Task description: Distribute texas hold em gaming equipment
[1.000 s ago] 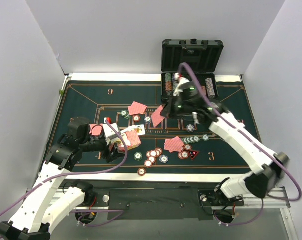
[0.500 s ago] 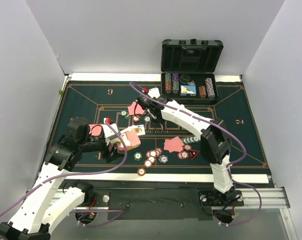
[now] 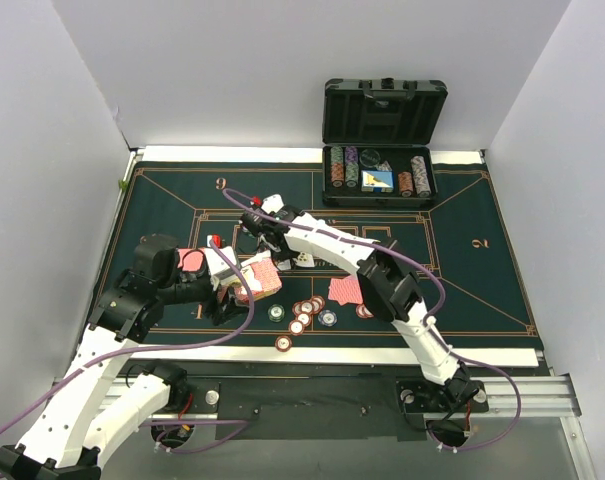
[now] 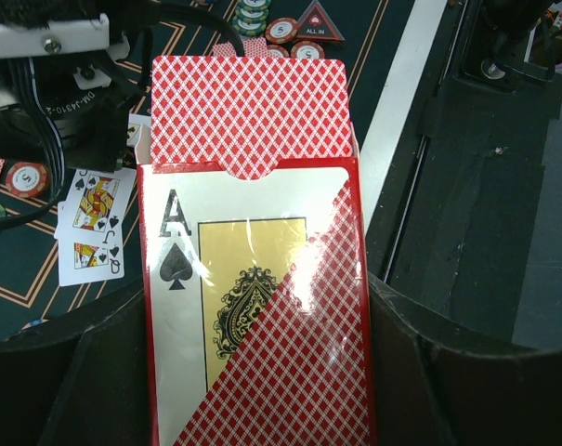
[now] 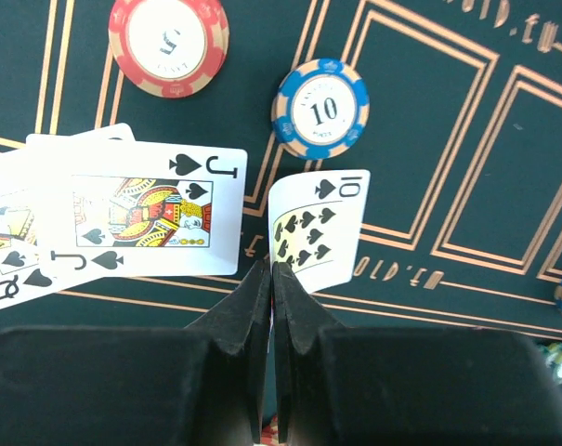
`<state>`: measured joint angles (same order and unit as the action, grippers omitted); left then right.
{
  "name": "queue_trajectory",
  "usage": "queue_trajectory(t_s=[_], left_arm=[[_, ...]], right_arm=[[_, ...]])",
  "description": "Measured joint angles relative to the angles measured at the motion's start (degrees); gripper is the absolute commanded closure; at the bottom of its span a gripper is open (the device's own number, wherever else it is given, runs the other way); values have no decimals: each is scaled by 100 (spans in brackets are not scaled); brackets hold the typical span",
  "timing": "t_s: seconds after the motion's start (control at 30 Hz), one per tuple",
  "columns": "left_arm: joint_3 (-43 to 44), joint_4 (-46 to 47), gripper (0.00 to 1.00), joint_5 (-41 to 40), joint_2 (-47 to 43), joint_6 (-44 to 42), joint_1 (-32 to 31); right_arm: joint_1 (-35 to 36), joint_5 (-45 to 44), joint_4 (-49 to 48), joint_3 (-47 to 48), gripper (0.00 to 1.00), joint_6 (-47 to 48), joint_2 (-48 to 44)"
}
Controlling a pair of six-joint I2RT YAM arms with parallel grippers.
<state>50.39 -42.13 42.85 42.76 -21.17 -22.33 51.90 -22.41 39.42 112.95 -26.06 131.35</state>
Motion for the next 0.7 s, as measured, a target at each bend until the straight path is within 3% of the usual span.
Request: queue_trajectory(t_s=[0.47, 0.7], left_arm=[[0, 0, 100, 2, 0, 0, 0], [0, 0, 100, 2, 0, 0, 0]], right_arm=[[46, 1023, -417, 247, 97, -267, 431], [68, 1408, -573, 245, 59, -459, 487]])
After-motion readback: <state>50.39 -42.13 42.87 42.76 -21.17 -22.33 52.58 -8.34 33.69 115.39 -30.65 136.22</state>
